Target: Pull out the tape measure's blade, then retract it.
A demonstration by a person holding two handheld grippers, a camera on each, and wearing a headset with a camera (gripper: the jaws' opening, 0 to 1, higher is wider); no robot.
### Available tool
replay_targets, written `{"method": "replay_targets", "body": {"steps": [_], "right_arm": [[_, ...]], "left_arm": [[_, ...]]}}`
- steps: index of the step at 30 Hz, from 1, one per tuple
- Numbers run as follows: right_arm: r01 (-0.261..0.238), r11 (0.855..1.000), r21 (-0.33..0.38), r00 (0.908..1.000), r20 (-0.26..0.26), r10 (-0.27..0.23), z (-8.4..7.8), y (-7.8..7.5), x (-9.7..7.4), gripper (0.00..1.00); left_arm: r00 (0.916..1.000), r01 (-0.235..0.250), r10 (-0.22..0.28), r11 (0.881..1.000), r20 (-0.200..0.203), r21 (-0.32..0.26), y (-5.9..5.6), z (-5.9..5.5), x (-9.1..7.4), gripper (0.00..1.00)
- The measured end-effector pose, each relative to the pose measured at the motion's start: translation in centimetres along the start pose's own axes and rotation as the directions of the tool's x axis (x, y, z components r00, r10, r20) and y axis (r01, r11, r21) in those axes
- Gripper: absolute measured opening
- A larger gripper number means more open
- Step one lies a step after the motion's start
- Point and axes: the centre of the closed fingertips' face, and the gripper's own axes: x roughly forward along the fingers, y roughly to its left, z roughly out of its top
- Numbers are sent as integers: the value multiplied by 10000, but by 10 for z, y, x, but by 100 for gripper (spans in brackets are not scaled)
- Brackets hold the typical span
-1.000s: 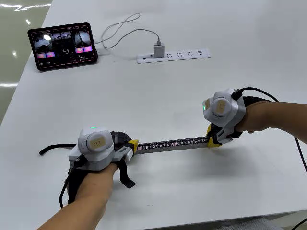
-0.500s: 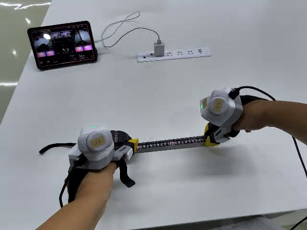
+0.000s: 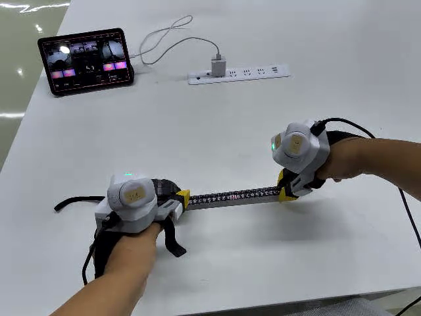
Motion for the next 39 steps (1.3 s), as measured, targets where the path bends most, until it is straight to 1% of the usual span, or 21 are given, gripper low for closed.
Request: {"method": "replay_targets", "body": {"steps": [39], "right_arm": [[-61,9998,170,9999,127,59,18,4,6,10]], "left_arm": [[10000,19,-19,10000,-77,-18,0,0,0,62]]}}
